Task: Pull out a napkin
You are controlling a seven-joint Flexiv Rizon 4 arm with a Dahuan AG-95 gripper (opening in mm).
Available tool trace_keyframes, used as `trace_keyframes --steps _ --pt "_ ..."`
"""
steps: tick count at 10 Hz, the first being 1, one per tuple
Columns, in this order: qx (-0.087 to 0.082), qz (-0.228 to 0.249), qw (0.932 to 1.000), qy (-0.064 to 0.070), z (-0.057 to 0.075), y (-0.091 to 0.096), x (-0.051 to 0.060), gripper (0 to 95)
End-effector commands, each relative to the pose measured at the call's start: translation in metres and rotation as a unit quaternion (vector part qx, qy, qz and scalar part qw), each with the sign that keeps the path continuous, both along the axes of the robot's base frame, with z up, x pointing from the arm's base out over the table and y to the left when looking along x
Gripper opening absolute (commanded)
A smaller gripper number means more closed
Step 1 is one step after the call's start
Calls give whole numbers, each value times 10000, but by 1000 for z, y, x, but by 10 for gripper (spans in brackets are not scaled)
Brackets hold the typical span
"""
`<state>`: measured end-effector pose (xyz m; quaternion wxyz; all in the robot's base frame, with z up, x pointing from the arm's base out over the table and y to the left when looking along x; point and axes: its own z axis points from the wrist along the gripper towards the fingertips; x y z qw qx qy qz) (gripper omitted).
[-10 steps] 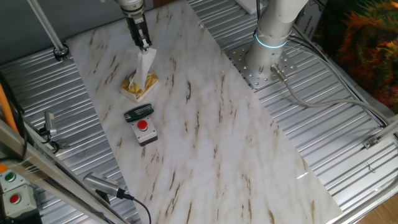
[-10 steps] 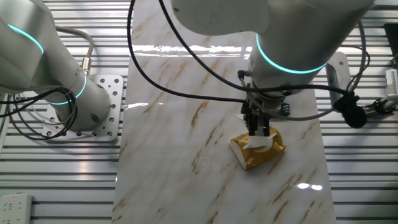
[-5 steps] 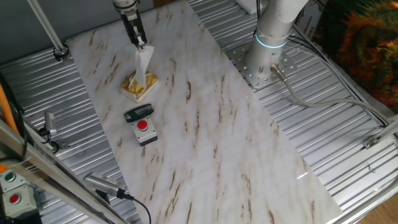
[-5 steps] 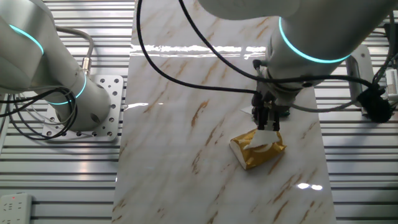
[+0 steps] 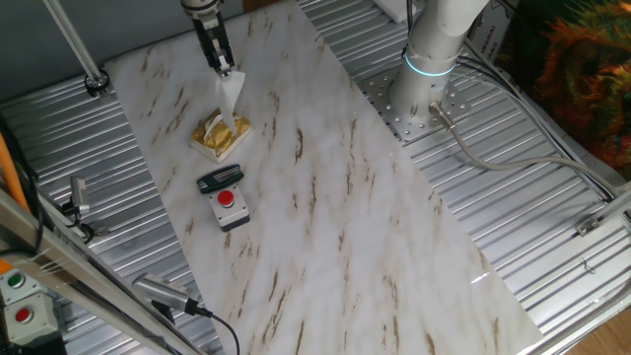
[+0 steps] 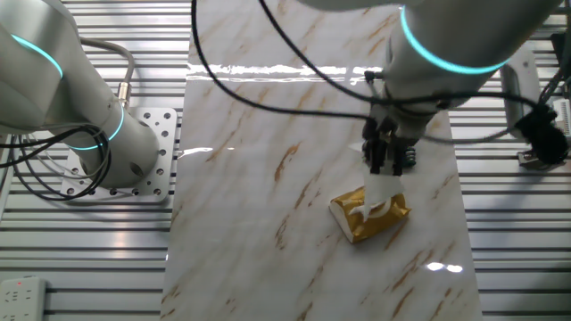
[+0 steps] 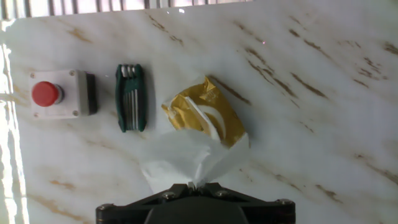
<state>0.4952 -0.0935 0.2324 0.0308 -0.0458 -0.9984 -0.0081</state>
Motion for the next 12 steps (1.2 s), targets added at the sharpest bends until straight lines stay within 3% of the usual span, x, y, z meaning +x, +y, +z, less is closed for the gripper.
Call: trace_keyframes --steps 1,7,12 --pt "-49 -109 9999 -28 -3 13 0 0" --pt "-73 -409 9991 -26 -5 46 2 0" --pt "-47 -558 9984 -47 -5 51 2 0"
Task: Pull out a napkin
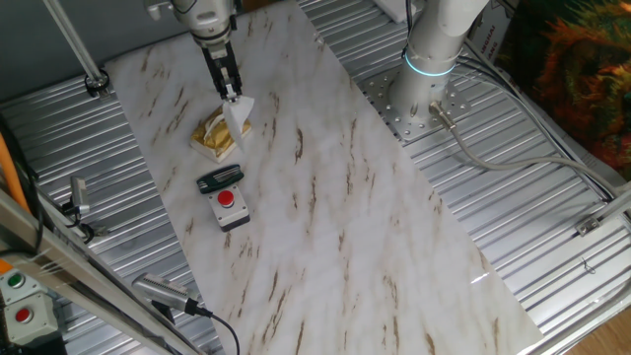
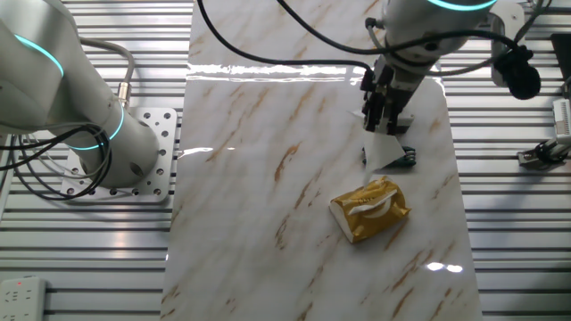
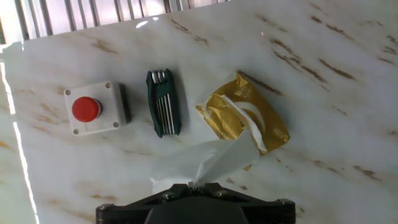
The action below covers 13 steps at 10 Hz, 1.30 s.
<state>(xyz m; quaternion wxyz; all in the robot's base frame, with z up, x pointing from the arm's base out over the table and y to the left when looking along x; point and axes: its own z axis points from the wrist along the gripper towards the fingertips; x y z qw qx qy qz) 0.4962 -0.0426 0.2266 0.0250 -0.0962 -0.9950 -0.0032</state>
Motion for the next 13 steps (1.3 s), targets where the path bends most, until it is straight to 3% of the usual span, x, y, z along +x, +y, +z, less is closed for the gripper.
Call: trace_keyframes --steps 1,4,7,8,13 --pt "19 -94 10000 -13 0 1 1 0" --pt "10 -114 9999 -54 -2 6 -3 0" --pt "-34 -75 9999 -140 -7 10 -25 0" --pt "-35 -84 9999 -129 -7 11 -28 0" --pt "10 -126 9998 -140 -13 13 -66 0"
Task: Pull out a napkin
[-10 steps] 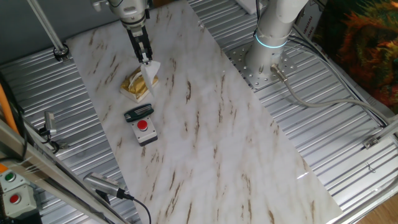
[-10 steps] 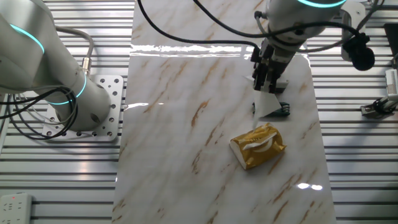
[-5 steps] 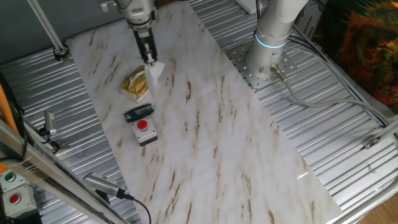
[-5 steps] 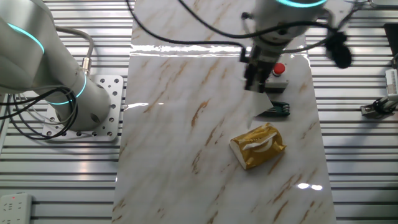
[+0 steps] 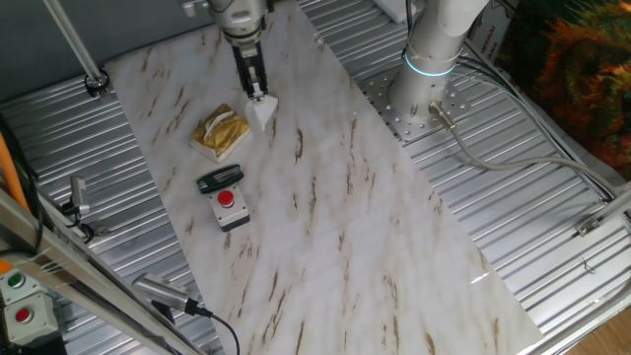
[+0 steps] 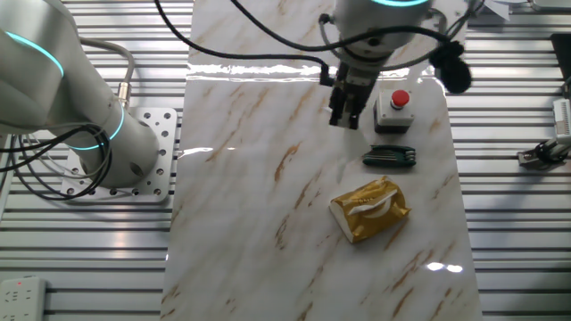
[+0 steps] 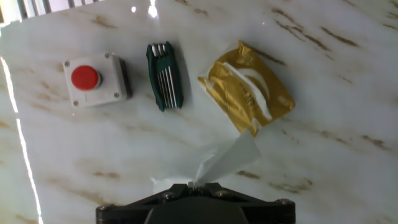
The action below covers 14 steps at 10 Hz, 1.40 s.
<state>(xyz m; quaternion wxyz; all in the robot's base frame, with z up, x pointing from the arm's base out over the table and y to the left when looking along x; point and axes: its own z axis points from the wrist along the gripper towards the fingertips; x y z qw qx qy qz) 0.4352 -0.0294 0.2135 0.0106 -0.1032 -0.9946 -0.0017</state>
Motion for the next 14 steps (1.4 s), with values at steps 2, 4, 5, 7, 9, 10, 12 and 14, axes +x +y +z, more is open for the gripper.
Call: trace_keyframes --steps 2,4,5,7,9,10,12,14 --pt "54 -31 10000 -30 -3 -5 -16 0" --pt "36 39 9999 -103 -11 -11 -28 0" --pt "45 42 9999 -147 -13 -13 -32 0" --pt "47 74 9998 -156 -15 -13 -33 0" --pt "49 94 9998 -165 -17 -13 -33 0" --pt "51 97 9998 -172 -18 -13 -33 0" --pt "44 117 9997 -192 -20 -13 -32 0" --pt "44 114 9997 -194 -20 -13 -32 0"
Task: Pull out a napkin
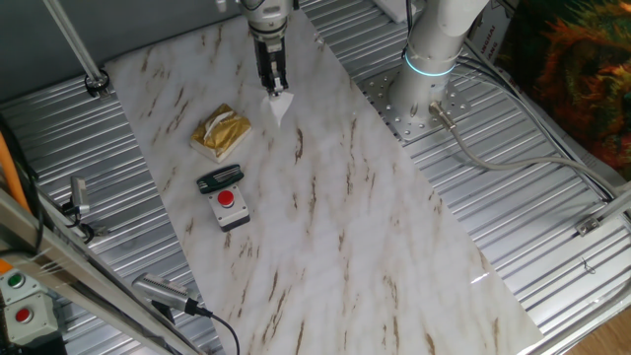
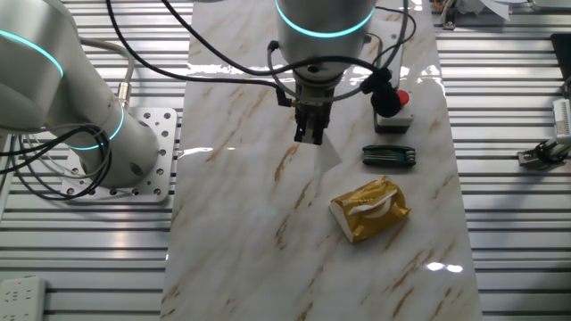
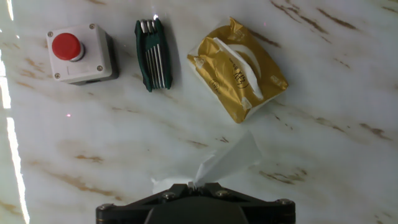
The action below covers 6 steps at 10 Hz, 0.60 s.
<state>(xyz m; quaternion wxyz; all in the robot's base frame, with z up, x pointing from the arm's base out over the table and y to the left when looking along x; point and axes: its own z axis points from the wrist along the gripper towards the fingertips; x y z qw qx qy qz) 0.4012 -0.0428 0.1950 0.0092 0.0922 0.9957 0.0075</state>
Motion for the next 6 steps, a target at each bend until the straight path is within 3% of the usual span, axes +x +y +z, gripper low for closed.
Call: trace_keyframes --steps 1,4,6 --pt "12 -12 10000 10 -1 0 2 0" --pt "152 -250 9996 15 -1 1 3 0" --pt "142 -294 9995 22 0 1 3 0"
